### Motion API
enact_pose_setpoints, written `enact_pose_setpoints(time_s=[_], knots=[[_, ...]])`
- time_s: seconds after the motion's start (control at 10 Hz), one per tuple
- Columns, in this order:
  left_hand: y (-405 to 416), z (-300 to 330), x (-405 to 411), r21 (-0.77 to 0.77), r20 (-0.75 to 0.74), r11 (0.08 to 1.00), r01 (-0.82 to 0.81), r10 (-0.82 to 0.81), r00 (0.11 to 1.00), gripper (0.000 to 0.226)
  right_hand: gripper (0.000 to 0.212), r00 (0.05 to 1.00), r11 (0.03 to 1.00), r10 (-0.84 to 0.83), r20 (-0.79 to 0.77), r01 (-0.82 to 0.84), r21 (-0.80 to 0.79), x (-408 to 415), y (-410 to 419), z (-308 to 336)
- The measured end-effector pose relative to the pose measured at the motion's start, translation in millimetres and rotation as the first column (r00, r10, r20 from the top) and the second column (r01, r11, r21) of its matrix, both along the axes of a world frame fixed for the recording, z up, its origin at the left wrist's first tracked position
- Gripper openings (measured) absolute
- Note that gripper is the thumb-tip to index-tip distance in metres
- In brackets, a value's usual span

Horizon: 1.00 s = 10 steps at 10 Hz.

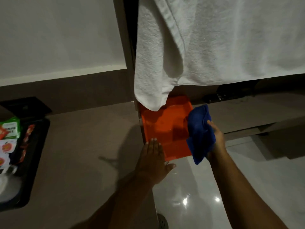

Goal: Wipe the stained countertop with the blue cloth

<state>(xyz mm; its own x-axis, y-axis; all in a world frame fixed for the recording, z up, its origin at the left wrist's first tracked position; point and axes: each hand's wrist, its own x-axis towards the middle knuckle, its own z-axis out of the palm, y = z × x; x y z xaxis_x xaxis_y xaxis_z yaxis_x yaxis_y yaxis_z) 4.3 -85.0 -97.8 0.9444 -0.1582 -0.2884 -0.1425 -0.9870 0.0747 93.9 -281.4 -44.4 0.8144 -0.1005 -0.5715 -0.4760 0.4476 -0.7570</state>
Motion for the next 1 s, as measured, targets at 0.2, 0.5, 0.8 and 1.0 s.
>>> enact_pose_setpoints(time_s=[0.2, 0.5, 0.8, 1.0], knots=[[0.1, -8.8, 0.4, 0.048, -0.039, 0.999, 0.000, 0.002, 0.999, 0.105, 0.030, 0.886, 0.770, 0.410, 0.218, -0.208, -0.603, 59.8, 37.9, -40.0], [-2.6, -9.7, 3.3, 0.051, -0.084, 0.999, -0.004, 0.009, 0.996, 0.118, 0.061, 0.581, -0.183, 0.774, -0.252, -0.175, -0.967, 55.2, 73.3, -120.1], [73.4, 36.6, -26.0, -0.096, 0.118, 0.995, -0.012, 0.024, 0.993, 0.088, 0.075, 0.631, -0.231, 0.723, -0.280, -0.161, -0.960, 10.5, 87.7, -48.7], [199.8, 109.4, -59.3, -0.054, 0.183, 0.979, -0.197, 0.204, 0.962, 0.111, 0.078, 0.567, -0.094, 0.821, -0.074, 0.007, -0.996, -64.6, 164.9, 23.1]])
